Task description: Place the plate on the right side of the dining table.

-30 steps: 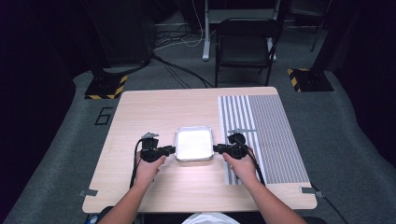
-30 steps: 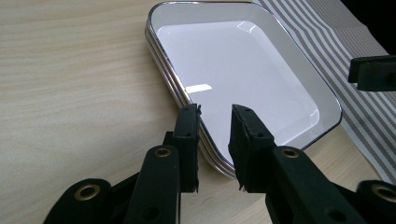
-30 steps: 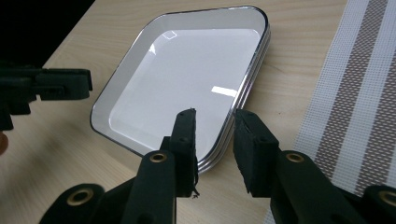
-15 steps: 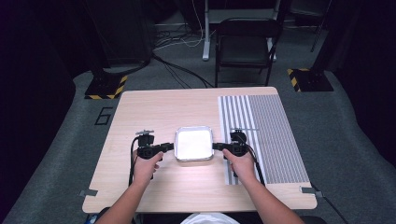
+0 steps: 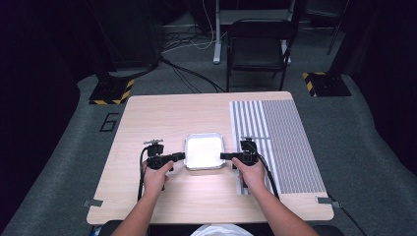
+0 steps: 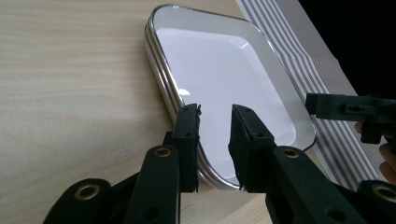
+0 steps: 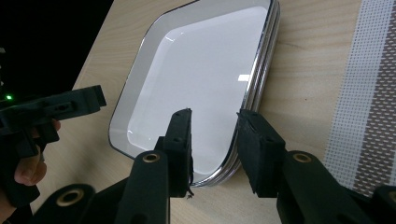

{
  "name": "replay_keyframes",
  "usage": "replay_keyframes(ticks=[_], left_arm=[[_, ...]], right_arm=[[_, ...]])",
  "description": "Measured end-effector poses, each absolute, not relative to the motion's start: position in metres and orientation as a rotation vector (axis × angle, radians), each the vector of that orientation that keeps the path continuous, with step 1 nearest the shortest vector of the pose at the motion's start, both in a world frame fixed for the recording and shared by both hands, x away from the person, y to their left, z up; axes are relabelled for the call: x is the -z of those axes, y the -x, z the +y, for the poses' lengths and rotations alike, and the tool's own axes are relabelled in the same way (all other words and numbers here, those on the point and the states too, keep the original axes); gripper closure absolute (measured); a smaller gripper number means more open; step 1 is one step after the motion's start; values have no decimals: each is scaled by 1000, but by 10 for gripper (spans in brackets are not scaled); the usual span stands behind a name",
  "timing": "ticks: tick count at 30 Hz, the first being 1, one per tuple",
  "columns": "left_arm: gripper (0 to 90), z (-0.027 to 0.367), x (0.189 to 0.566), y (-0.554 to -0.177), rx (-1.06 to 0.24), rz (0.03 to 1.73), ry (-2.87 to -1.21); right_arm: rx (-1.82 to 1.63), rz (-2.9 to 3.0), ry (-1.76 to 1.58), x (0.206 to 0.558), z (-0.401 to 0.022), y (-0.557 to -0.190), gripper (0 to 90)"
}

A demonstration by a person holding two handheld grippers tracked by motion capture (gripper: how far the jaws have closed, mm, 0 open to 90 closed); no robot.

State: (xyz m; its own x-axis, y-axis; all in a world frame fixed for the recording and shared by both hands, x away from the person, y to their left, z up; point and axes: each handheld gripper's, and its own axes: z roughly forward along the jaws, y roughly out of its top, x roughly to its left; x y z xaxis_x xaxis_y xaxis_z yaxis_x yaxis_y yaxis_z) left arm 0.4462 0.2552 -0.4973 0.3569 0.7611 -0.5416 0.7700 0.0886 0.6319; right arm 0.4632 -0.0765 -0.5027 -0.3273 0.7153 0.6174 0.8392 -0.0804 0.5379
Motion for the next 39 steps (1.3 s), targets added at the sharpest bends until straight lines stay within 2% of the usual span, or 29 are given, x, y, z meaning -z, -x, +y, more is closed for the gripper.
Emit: replay_keyframes(ticks=[6,39], left_arm=[[725,250,504,-447,54,1406,-1666],[727,249,507,-447,93,1409,-1624]], right_arm=[[1374,-1998,1748,504,-77,-465,653],[1369,-1926,1757,506,-80,-466,685]])
